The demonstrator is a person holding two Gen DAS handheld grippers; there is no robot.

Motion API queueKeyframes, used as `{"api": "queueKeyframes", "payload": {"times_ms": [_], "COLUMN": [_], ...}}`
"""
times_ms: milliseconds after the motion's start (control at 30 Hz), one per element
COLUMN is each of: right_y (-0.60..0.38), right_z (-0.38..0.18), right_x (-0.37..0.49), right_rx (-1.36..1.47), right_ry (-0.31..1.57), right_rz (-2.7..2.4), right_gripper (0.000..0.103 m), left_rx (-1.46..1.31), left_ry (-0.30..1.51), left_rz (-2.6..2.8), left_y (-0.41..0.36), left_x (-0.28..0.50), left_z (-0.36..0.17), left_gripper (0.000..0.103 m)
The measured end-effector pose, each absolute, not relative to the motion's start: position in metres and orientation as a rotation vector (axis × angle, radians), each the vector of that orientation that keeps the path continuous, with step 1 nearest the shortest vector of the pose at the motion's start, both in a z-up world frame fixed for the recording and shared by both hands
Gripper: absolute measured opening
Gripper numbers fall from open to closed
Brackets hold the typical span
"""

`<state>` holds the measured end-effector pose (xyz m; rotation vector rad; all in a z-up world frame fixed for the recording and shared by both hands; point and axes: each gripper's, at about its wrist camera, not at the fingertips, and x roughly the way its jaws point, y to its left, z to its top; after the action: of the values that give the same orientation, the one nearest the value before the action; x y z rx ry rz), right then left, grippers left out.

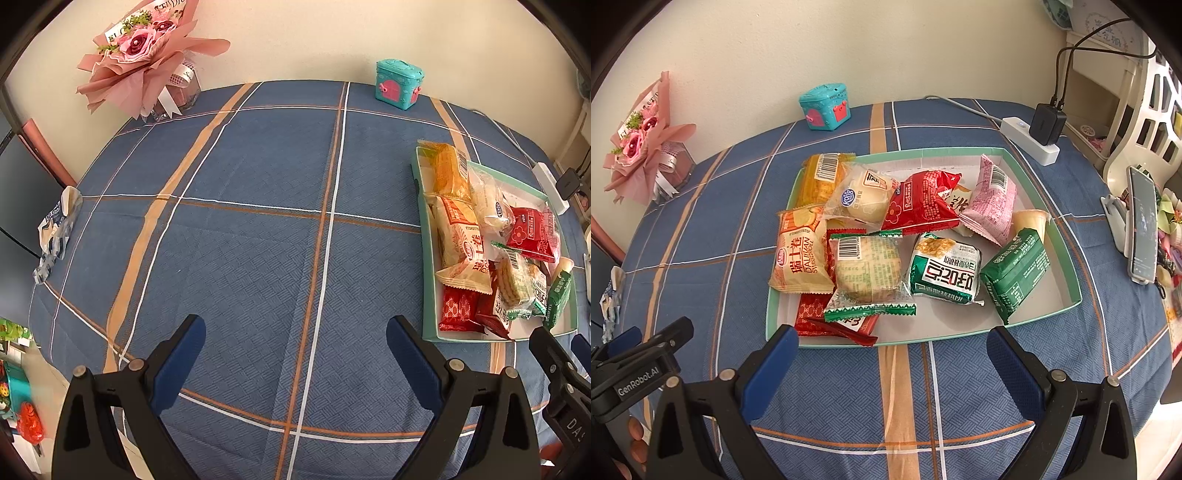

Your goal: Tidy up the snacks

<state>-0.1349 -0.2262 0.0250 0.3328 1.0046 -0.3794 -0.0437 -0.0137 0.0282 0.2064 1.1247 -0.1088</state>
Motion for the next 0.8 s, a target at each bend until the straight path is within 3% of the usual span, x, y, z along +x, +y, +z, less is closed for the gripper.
{"api": "queueKeyframes", "payload": {"times_ms": [800], "right_y": [-0.2268], "right_z": [0.0249], "right_x": [-0.1357], "right_rx": [0.335], "right_ry": [1.003], "right_rz": [-0.385], "right_gripper": [0.103], "left_rx": [0.198], "left_ry": [1.134], "left_rz": [-0.101], "left_y": [-0.0184], "left_x": [-0.0445], "left_z": [0.0269], "left_gripper": [0.098]}}
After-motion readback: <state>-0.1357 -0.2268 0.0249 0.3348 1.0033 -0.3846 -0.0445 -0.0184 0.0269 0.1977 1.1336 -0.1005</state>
